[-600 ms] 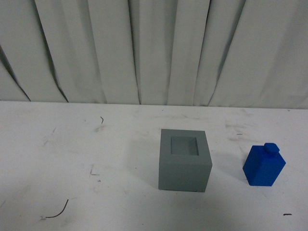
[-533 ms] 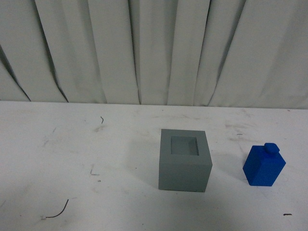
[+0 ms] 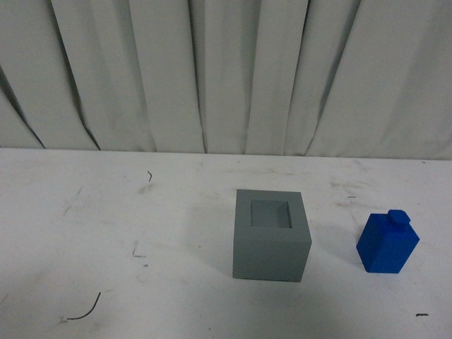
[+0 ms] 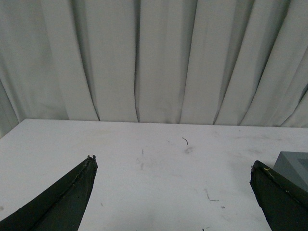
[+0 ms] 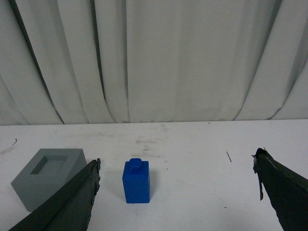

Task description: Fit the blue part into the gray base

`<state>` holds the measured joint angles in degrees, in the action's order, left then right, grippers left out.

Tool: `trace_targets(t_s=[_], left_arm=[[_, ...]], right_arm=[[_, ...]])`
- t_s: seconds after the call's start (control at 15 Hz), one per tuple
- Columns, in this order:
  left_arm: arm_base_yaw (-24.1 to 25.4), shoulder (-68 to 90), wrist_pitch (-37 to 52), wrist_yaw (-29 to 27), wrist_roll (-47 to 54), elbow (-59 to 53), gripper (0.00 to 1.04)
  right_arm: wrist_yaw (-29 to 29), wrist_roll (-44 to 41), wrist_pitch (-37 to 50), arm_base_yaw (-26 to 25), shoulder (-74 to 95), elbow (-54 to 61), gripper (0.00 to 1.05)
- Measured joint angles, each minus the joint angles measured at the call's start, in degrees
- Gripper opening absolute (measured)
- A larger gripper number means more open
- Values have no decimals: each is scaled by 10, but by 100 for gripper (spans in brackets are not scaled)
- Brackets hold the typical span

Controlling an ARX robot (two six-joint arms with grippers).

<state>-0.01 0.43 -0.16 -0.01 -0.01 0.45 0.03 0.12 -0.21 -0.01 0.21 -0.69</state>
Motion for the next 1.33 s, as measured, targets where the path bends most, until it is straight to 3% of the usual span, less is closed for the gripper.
trace_targets(t_s=[1.33], left_arm=[[0, 0, 0, 0, 0, 0, 98]], right_arm=[[0, 0, 0, 0, 0, 0, 98]])
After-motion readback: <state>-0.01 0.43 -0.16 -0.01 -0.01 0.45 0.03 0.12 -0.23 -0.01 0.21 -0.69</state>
